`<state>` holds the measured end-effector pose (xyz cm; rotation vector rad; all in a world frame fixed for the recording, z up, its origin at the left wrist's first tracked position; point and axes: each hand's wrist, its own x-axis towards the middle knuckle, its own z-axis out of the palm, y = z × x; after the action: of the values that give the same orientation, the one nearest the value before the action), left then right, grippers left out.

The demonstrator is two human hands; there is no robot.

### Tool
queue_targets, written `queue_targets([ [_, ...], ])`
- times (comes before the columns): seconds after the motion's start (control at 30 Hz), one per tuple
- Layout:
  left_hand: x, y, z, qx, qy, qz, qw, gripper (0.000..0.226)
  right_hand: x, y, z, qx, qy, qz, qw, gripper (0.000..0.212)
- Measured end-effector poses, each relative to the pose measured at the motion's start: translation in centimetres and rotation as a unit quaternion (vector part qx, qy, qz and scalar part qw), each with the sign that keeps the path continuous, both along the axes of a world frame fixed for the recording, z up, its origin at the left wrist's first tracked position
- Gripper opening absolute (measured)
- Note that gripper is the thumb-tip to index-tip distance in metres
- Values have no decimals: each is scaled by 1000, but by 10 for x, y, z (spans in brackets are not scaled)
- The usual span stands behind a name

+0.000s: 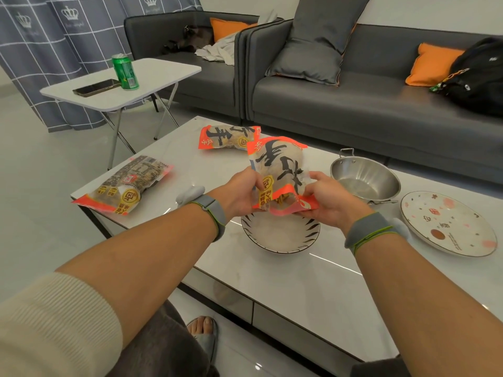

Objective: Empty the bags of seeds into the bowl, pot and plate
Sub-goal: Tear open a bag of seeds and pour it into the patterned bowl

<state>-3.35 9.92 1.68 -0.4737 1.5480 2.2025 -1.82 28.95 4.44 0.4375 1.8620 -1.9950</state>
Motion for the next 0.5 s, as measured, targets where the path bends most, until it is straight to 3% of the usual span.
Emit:
queue_targets([
  [0.1,-2,3,-1,-15,18,-13,1000,72,0,-2,-1,2,7,-6,1000,65],
  [0.2,0,1,-2,-18,27,-19,999,80,1,-4,-1,1,9,-9,1000,66],
  [0.37,0,2,-1,-28,34,-8,999,73,-1,-2,-3,5,15,-3,1000,64],
  [0.5,1,5,2,-10,39,17,999,51,-2,-3,-4,-2,17,-6,1000,61],
])
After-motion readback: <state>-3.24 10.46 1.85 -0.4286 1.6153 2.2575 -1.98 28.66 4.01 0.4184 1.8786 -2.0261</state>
